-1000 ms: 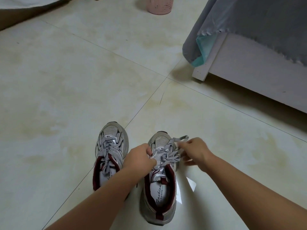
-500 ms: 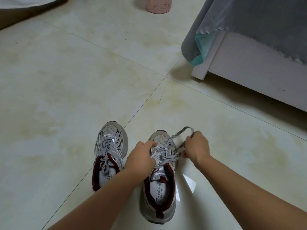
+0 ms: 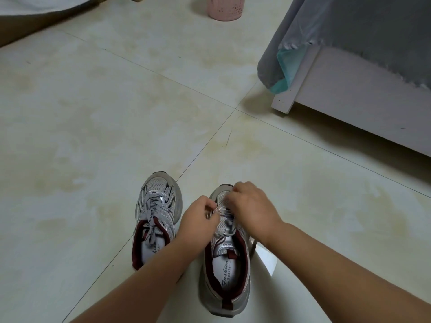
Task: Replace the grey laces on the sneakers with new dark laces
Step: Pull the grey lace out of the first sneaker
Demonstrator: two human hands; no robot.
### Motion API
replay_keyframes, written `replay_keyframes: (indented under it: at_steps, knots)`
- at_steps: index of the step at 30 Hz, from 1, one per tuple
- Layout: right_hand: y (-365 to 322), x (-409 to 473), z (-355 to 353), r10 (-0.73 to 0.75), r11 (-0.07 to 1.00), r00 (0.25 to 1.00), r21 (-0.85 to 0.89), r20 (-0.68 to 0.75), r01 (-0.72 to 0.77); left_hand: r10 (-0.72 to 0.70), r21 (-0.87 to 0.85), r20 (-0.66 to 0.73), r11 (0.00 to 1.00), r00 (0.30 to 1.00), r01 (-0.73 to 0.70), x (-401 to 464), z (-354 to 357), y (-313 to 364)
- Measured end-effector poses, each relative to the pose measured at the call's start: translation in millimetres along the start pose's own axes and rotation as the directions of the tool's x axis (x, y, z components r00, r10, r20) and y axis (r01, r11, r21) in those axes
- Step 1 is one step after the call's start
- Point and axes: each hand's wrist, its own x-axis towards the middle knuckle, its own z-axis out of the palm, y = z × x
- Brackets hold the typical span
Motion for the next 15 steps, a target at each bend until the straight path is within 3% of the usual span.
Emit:
replay_keyframes:
  at_steps: [4,9,11,15]
  knots:
    - [-12,4,5,0.029,0.998,0.994,0.06,0.109,-0.035,-0.077,0.026,-0.023,0.997,0.997,0.078,5,3,-1]
    - [-16,4,8,0.033,0.999,0.996,0.04,0.086,-0.037,-0.115,0.032,-0.031,0.993,0.993,0.115,3,1,1]
    - [-14,7,6,0.115,0.959,0.988,0.248,0.106,-0.138,-0.118,0.052,-0.038,0.991,0.992,0.12,1,1,2]
    - [-2,7,3,0.216,0.654,0.94,0.676,0.265,-0.341,-0.086,0.131,-0.058,0.987,0.995,0.092,-3,1,8]
